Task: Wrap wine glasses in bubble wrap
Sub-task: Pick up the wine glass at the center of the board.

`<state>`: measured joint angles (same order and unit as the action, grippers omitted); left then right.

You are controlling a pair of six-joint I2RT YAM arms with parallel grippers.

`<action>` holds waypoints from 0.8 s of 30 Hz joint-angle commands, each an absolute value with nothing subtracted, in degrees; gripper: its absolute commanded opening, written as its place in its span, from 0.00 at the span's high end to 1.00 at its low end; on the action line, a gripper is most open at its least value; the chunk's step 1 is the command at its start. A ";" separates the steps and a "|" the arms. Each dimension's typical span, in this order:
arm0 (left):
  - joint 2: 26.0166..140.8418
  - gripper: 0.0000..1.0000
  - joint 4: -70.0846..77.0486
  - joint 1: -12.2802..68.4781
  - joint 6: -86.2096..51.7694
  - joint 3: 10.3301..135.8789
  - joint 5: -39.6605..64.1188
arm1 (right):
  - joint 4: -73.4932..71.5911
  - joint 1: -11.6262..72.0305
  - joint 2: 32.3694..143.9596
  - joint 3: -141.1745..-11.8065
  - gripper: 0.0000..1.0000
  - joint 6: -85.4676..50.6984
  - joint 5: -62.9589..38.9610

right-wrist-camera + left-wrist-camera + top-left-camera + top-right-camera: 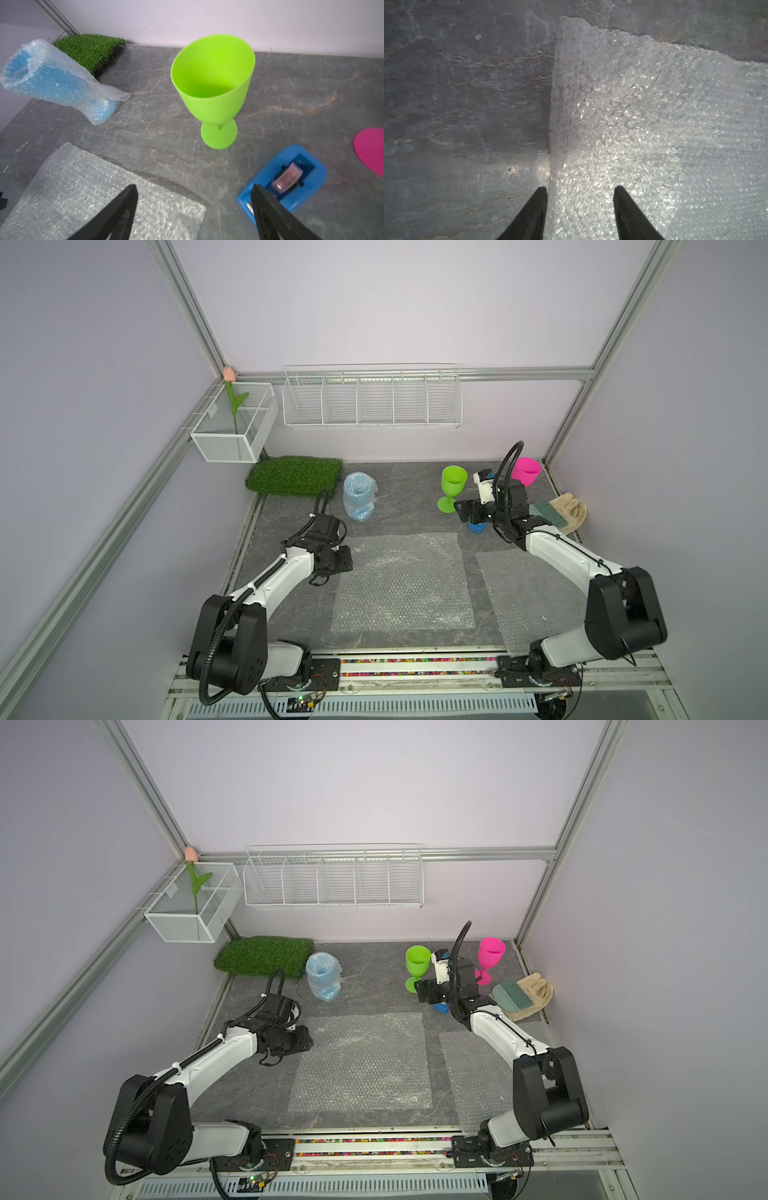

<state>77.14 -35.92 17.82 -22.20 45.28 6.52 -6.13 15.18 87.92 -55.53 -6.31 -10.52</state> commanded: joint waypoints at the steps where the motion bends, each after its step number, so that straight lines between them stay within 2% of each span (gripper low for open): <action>1: 75.84 0.46 -36.56 17.40 -21.87 47.43 4.99 | -21.66 14.27 92.83 -55.60 0.12 -3.05 -16.47; 9: 75.10 0.45 -37.60 17.31 -21.92 47.89 4.13 | -29.59 13.65 103.18 -60.37 0.12 -5.03 -18.43; 24: 73.76 0.44 -38.14 17.23 -23.54 47.02 3.80 | -32.53 12.98 116.55 -70.38 0.12 -3.84 -18.21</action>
<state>75.35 -37.63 17.61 -22.26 46.50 4.71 -30.22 13.34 114.96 -68.73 -5.10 -17.19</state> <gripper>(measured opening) 0.561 0.882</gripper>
